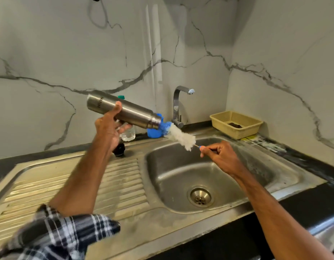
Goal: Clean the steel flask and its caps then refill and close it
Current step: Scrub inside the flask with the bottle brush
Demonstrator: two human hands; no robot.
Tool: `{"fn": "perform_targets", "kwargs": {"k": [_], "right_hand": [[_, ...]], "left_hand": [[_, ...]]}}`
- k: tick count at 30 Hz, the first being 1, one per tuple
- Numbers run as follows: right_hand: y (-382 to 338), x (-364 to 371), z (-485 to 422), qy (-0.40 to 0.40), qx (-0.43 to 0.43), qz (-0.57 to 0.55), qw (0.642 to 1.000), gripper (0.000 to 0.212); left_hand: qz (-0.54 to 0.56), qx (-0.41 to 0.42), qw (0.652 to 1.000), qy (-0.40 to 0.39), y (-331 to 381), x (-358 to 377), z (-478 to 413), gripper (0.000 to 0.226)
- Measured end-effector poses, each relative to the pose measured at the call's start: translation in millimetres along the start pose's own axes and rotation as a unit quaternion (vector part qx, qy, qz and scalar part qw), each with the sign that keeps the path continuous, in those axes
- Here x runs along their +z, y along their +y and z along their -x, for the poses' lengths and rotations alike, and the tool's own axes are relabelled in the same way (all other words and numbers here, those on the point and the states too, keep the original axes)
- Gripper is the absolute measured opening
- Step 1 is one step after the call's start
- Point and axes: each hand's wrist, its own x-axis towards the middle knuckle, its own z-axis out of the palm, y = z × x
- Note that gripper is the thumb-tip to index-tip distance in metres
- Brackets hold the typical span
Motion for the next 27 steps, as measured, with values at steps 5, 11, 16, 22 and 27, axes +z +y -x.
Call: {"fn": "perform_targets", "kwargs": {"k": [5, 11, 16, 22, 27], "right_hand": [[-10, -2, 0, -0.027, 0.018, -0.049, 0.998, 0.034], [-5, -1, 0, 0.127, -0.037, 0.046, 0.99, 0.013], [12, -21, 9, 0.19, -0.034, 0.167, 0.967, 0.021], [6, -13, 3, 0.131, 0.056, 0.212, 0.967, 0.037], [-2, -5, 3, 0.107, 0.074, 0.212, 0.969, 0.029]], "left_hand": [[-0.086, 0.043, 0.995, -0.035, 38, 17, -18, 0.071], [-0.087, 0.034, 0.996, -0.016, 51, 39, -26, 0.078], [-0.035, 0.067, 0.997, 0.022, 75, 45, -34, 0.074], [-0.137, 0.077, 0.985, -0.071, 88, 41, -15, 0.06], [-0.045, -0.055, 0.99, -0.12, 24, 29, 14, 0.047]]}}
